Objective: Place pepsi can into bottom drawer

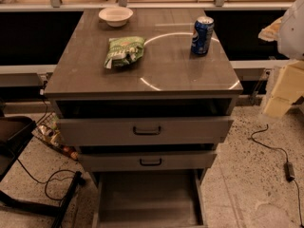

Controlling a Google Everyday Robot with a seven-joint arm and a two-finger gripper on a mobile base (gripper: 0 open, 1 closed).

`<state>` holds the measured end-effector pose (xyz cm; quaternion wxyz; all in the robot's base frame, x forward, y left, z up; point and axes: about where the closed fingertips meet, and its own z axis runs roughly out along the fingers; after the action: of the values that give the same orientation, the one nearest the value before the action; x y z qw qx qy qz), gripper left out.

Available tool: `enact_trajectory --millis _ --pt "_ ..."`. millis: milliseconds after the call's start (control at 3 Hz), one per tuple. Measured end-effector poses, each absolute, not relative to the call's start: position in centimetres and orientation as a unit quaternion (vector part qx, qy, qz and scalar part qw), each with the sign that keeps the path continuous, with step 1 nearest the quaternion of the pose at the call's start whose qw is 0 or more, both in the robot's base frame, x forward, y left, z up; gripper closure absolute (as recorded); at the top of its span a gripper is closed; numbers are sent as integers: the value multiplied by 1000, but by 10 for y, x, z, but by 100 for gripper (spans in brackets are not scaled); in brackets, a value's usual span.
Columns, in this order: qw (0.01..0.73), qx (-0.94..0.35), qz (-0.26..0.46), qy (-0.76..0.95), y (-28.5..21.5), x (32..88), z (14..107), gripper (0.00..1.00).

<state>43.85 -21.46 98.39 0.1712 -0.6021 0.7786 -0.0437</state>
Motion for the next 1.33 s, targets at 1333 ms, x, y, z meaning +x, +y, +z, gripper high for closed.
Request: enact_trajectory --millis 1333 --pt "445 -437 40 781 -261 563 989 0"
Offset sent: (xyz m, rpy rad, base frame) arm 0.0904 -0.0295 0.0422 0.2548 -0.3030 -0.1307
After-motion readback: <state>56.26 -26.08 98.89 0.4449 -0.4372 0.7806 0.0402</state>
